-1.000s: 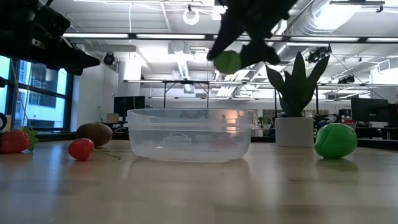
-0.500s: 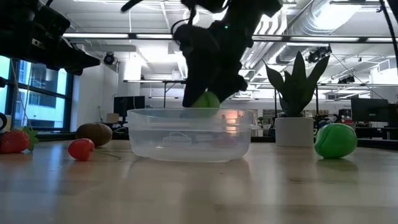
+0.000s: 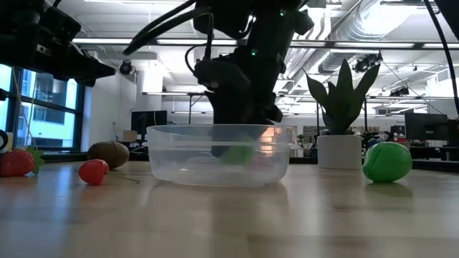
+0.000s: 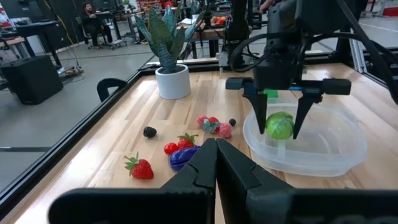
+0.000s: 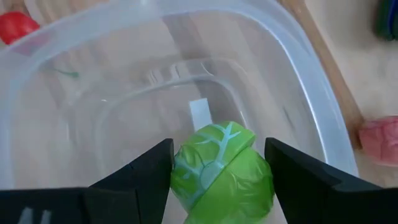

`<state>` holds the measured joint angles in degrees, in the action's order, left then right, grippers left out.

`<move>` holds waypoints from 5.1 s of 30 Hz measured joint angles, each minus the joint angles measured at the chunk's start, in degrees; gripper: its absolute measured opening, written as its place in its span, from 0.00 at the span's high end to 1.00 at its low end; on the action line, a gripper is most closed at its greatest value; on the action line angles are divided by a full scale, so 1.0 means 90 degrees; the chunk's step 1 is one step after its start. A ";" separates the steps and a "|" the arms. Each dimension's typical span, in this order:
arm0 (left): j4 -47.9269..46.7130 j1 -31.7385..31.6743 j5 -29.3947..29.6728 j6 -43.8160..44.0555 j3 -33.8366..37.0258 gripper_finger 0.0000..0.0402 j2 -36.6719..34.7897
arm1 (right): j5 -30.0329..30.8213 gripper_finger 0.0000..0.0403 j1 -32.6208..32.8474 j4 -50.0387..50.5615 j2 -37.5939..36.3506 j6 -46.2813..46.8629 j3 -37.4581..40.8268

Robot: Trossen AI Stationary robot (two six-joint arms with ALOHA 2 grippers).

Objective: Pick and placing Produce into tupperware
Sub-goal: Put the green cabbage into the transparent container, then put the green pear into the transparent container

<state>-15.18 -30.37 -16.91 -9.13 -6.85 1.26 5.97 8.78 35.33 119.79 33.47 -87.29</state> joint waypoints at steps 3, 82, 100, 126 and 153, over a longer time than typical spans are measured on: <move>0.0000 0.0002 0.0000 0.0000 0.0000 1.00 0.0000 | 0.0000 0.43 0.0002 0.0010 0.0000 -0.0004 0.0000; 0.0000 0.0000 0.0000 0.0000 -0.0001 1.00 0.0000 | 0.0250 0.24 0.1364 0.0393 -0.4744 -0.3576 0.4590; -0.0005 0.0001 0.0002 0.0000 -0.0002 1.00 0.0000 | -0.0338 0.24 0.0889 -0.0011 -0.3558 -0.4434 0.4592; -0.0002 0.0000 0.0002 0.0000 -0.0002 1.00 0.0000 | -0.0383 0.44 0.0886 -0.0230 -0.3252 -0.4269 0.4588; -0.0002 0.0002 0.0000 0.0000 -0.0002 1.00 0.0000 | 0.1225 0.49 0.1076 -0.0336 -0.3734 -0.3094 0.2950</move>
<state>-15.20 -30.35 -16.91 -9.13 -6.87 1.26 17.00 18.46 32.31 86.19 5.62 -60.73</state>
